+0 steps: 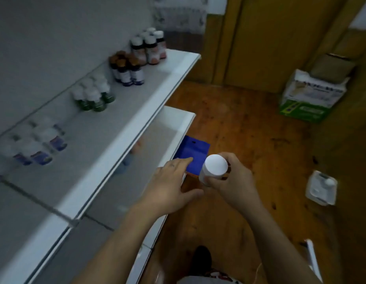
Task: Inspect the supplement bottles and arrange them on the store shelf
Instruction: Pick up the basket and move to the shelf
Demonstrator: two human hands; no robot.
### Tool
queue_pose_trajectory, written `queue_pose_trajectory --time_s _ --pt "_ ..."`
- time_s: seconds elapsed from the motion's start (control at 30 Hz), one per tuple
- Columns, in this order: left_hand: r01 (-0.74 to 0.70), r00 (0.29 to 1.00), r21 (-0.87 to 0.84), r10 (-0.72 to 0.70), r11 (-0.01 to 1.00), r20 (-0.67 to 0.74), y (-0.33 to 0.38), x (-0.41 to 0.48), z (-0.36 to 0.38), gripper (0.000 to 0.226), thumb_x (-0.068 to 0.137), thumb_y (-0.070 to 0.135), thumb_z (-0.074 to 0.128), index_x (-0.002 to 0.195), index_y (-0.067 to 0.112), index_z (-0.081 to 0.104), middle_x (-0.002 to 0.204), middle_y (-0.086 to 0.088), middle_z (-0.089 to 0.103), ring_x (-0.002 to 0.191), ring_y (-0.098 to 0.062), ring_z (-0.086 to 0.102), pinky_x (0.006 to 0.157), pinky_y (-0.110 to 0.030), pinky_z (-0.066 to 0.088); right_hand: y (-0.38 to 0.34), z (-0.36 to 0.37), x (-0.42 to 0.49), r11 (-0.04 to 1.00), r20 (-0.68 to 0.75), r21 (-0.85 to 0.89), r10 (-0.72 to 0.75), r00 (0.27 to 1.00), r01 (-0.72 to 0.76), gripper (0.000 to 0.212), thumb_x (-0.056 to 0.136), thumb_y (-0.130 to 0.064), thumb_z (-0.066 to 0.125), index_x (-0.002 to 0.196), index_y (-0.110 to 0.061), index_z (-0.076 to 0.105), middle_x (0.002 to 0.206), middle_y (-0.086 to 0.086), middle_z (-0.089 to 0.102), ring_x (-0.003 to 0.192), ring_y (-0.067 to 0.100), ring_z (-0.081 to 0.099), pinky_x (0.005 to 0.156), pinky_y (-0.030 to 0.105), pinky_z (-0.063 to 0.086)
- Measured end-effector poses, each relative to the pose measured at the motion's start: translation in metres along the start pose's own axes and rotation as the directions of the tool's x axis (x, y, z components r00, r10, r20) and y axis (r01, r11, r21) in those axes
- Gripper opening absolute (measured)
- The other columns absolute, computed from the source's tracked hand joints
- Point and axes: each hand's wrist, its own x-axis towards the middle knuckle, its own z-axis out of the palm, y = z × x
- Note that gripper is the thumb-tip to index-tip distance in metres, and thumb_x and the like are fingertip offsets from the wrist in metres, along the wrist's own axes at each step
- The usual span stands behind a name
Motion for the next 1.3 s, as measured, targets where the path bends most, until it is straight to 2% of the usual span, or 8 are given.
queue_pose_trajectory --time_s 0.13,0.33,0.43,0.53,0.73,0.97,1.2,1.3 --pt "-0.137 0.987 0.043 0.133 0.990 0.086 0.057 0.067 0.022 0.088 0.081 0.067 0.060 0.151 0.032 0.021 0.155 0.006 0.030 0.142 -0.014 0.026 0.117 -0.042 0.026 0.061 -0.060 0.016 0.991 -0.198 -0.007 0.128 0.972 -0.132 0.056 0.074 -0.024 0.084 0.114 -0.032 0.045 0.106 -0.013 0.051 0.095 0.008 0.049 0.065 0.009 0.038" --pt "-0.360 0.921 0.181 0.319 0.915 0.223 0.148 0.143 0.062 0.091 0.082 0.066 0.059 0.153 0.032 0.014 0.159 0.006 0.023 0.147 -0.015 0.016 0.118 -0.042 0.018 0.134 -0.141 0.016 0.951 -0.433 0.023 0.288 0.854 -0.309 0.061 0.076 -0.034 0.083 0.125 -0.024 0.047 0.121 -0.002 0.057 0.104 0.017 0.056 0.078 0.029 0.055" --pt "-0.477 0.865 0.224 0.408 0.850 0.293 0.191 0.177 0.084 0.094 0.083 0.068 0.057 0.155 0.029 0.010 0.162 0.007 0.016 0.150 -0.015 0.007 0.119 -0.043 0.013 0.159 -0.176 0.010 0.927 -0.509 0.044 0.341 0.791 -0.371 0.061 0.077 -0.033 0.083 0.126 -0.024 0.047 0.119 -0.004 0.054 0.105 0.016 0.054 0.078 0.029 0.054" --pt "-0.582 0.797 0.245 0.485 0.775 0.361 0.227 0.212 0.108 0.097 0.082 0.072 0.053 0.155 0.026 0.008 0.162 0.006 0.014 0.150 -0.016 0.003 0.120 -0.044 0.012 0.179 -0.205 0.008 0.891 -0.565 0.097 0.416 0.713 -0.443 0.059 0.076 -0.035 0.083 0.122 -0.026 0.048 0.115 -0.006 0.053 0.101 0.014 0.053 0.073 0.024 0.049" --pt "-0.676 0.706 0.224 0.529 0.702 0.472 0.293 0.278 0.155 0.101 0.080 0.074 0.053 0.155 0.026 0.006 0.163 0.005 0.011 0.151 -0.017 0.001 0.121 -0.050 0.010 0.224 -0.249 0.024 0.789 -0.670 0.162 0.529 0.521 -0.593 0.063 0.073 -0.039 0.083 0.125 -0.023 0.051 0.117 -0.005 0.049 0.107 0.017 0.052 0.082 0.033 0.049" --pt "-0.715 0.636 0.141 0.554 0.685 0.537 0.348 0.397 0.200 0.098 0.082 0.072 0.055 0.155 0.025 0.010 0.162 0.002 0.017 0.150 -0.018 0.008 0.120 -0.048 0.016 0.298 -0.298 0.097 0.650 -0.669 0.194 0.635 0.385 -0.735 0.061 0.074 -0.025 0.083 0.125 -0.021 0.050 0.122 -0.001 0.050 0.114 0.020 0.051 0.089 0.037 0.052" --pt "-0.738 0.568 0.094 0.539 0.669 0.621 0.400 0.507 0.251 0.088 0.087 0.068 0.049 0.153 0.022 0.015 0.159 -0.002 0.026 0.148 -0.020 0.017 0.117 -0.046 0.021 0.375 -0.348 0.164 0.497 -0.623 0.281 0.745 0.238 -0.821 0.066 0.069 -0.038 0.085 0.124 -0.026 0.050 0.121 -0.004 0.048 0.105 0.016 0.050 0.078 0.033 0.050" --pt "-0.731 0.566 0.101 0.516 0.675 0.643 0.431 0.540 0.284 0.082 0.089 0.065 0.049 0.153 0.023 0.017 0.158 -0.001 0.028 0.147 -0.019 0.018 0.117 -0.045 0.022 0.418 -0.376 0.185 0.469 -0.585 0.303 0.779 0.227 -0.830 0.065 0.073 -0.032 0.082 0.128 -0.020 0.049 0.124 0.001 0.047 0.104 0.018 0.050 0.076 0.031 0.044"
